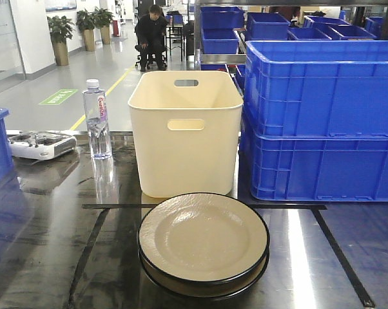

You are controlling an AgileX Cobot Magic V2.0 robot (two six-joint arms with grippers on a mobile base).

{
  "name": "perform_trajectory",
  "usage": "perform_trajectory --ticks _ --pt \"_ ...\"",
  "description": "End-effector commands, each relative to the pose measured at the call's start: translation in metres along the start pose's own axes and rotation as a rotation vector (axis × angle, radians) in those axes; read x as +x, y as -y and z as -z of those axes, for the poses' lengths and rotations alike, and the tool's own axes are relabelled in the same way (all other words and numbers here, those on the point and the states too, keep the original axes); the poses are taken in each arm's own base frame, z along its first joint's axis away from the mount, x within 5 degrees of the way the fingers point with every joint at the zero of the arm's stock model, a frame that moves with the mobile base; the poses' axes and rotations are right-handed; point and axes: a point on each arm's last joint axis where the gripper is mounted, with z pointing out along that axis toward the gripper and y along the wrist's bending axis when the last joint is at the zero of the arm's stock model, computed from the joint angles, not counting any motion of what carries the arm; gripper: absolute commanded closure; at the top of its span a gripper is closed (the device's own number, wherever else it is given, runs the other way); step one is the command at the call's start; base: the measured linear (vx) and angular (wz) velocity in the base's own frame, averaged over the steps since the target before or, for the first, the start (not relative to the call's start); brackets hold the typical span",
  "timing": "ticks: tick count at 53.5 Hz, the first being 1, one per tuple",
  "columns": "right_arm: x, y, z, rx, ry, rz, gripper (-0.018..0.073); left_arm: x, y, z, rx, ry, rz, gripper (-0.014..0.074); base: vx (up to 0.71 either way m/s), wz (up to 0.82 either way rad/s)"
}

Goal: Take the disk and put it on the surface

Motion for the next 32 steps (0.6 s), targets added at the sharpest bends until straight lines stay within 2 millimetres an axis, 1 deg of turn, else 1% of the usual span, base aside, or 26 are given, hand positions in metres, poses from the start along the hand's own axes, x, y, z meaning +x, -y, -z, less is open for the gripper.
perform_trajectory --ticks 1,5,12,22,32 --pt "0.006 0.008 0.005 0.098 0.033 -0.007 0.0566 -0.003 0.0 0.012 -0.013 0.142 0.025 0.0598 0.0 0.0" --pt "0.012 0.007 0.005 0.095 0.02 -0.036 0.0566 0.005 0.0 0.013 -0.013 0.137 0.026 0.0598 0.0 0.0" --pt "0.014 0.007 0.004 0.094 0.023 -0.178 0.0566 0.014 0.001 0.01 -0.009 0.1 0.027 0.0598 0.0 0.0" --pt "0.014 0.007 0.004 0.09 0.034 -0.307 0.0566 0.017 0.001 0.01 -0.004 0.077 0.027 0.0598 0.0 0.0" --pt "0.013 0.007 0.004 0.089 0.036 -0.337 0.0566 0.017 0.001 0.01 -0.004 0.077 0.027 0.0598 0.0 0.0"
